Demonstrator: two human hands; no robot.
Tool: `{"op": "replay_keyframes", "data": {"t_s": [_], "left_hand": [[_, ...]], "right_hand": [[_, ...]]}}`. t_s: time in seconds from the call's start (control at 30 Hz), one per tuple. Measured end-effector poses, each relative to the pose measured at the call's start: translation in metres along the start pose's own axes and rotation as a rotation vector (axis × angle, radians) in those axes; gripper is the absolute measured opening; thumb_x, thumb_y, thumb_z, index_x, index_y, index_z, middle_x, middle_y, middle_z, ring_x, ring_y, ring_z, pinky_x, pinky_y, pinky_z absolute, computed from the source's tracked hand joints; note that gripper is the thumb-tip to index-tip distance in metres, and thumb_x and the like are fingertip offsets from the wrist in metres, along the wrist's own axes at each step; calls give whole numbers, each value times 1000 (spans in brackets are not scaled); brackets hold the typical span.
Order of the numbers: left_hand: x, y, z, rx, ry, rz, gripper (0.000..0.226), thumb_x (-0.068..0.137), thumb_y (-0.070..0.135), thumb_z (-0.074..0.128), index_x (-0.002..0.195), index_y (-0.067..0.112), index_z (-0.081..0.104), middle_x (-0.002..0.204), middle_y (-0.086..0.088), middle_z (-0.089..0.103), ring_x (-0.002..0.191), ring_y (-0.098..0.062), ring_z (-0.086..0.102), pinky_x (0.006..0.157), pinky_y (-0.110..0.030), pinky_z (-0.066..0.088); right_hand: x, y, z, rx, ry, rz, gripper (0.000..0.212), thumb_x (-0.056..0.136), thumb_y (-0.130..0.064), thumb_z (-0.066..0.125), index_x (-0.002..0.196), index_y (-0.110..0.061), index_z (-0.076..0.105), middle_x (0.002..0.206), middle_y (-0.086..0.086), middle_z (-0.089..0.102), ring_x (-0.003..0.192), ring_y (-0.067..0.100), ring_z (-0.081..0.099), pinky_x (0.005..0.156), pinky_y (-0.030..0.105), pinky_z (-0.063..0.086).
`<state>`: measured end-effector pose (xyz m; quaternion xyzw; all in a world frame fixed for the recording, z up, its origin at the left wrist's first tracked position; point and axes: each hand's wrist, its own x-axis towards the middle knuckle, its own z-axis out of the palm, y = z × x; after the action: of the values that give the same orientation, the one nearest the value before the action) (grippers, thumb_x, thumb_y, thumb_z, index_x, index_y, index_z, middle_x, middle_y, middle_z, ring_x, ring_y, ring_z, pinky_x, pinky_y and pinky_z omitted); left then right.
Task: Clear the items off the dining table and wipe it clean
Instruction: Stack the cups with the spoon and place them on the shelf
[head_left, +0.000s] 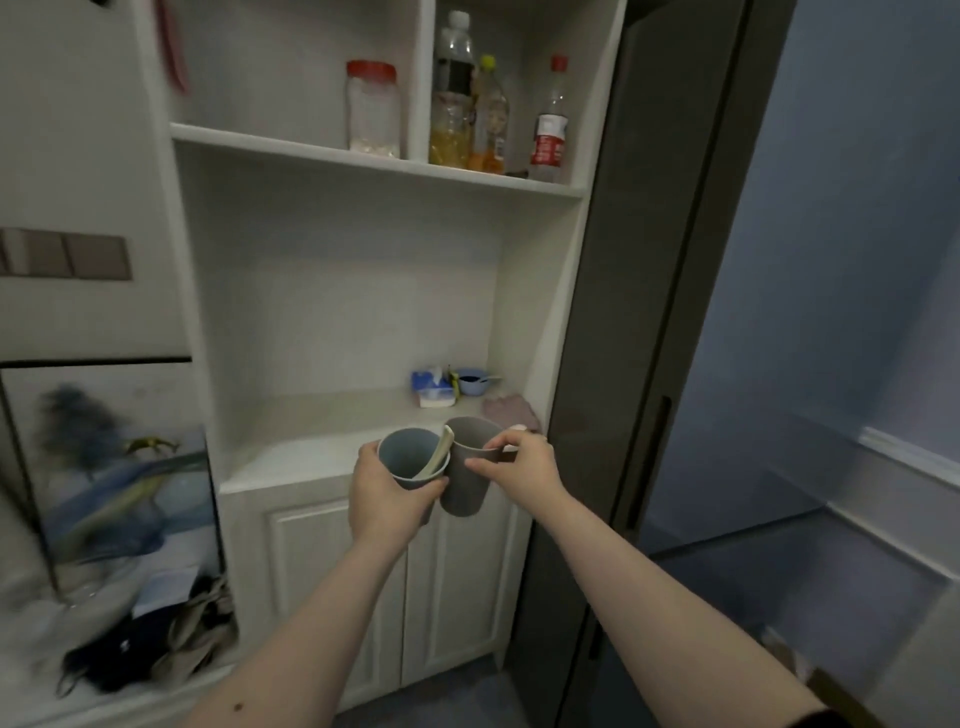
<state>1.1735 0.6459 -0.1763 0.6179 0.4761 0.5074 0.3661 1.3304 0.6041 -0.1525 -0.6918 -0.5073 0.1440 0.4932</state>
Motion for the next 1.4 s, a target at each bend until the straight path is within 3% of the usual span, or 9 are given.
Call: {"op": "replay_keyframes", "data": {"t_s": [0.2, 0.47, 0.73, 0.87, 1.0, 1.07, 1.13, 1.2, 1.4], "left_hand": [[76, -43, -49, 67, 109, -31, 69, 53, 25, 88, 110, 14, 49, 108, -6, 62, 101, -26, 60, 83, -34, 49], [186, -92, -82, 81, 117, -76, 72, 56, 26, 87, 114, 15, 47, 110, -3, 60, 101, -24, 58, 76, -28, 42], [271, -130, -84, 89, 83, -95, 73, 54, 31, 86, 114, 20, 46, 109, 1, 61, 100, -22, 59, 77, -30, 46], [304, -144, -73, 59, 91, -108, 74, 56, 28, 86, 117, 19, 46, 111, 0, 61, 101, -23, 59, 81, -32, 48], [342, -163, -56, 49, 112, -140, 73, 57, 21, 87, 118, 15, 48, 113, -4, 61, 104, -24, 59, 81, -30, 46], [363, -175, -47, 50, 137, -145, 72, 57, 19, 87, 117, 14, 49, 112, -4, 61, 103, -24, 59, 82, -30, 46], [381, -189, -41, 37, 158, -175, 71, 55, 17, 87, 115, 13, 49, 110, -4, 62, 101, -24, 60, 81, -30, 46], [401, -205, -35, 24, 187, -212, 73, 51, 19, 88, 114, 11, 52, 108, -6, 64, 97, -23, 62, 80, -30, 49], [442, -248, -27, 53, 306, -306, 73, 36, 40, 83, 101, 15, 60, 94, -3, 68, 82, -19, 66, 71, -30, 54]], "right_hand": [[55, -18, 99, 16, -39, -26, 29, 64, -21, 86, 65, -24, 57, 85, 4, 63, 79, 18, 61, 76, 35, 53], [131, -35, 194, 61, -45, -18, 32, 66, -17, 83, 63, -26, 53, 88, 7, 64, 82, 20, 60, 80, 37, 52], [197, -36, 254, 29, -24, -7, 32, 70, -16, 81, 66, -23, 50, 87, 3, 59, 80, 16, 56, 73, 25, 46], [233, -31, 270, -9, -40, 9, 30, 71, -16, 81, 69, -21, 51, 78, -11, 49, 78, 13, 53, 74, 24, 47], [274, -14, 289, -52, -93, 10, 26, 73, -18, 79, 77, -15, 54, 80, -6, 52, 72, 5, 48, 62, 8, 38], [297, -3, 304, -62, -129, 4, 26, 72, -20, 80, 78, -15, 55, 85, 0, 57, 77, 11, 54, 65, 11, 42], [318, 7, 321, -72, -149, -3, 29, 70, -22, 81, 72, -21, 52, 88, 3, 58, 85, 21, 59, 74, 28, 48], [338, 14, 336, -111, -191, -26, 31, 69, -22, 81, 71, -21, 50, 87, 2, 55, 85, 22, 58, 77, 33, 49], [385, 36, 378, -132, -305, -54, 40, 76, -13, 71, 58, -26, 37, 76, -3, 46, 79, 15, 47, 63, 18, 28]]}}
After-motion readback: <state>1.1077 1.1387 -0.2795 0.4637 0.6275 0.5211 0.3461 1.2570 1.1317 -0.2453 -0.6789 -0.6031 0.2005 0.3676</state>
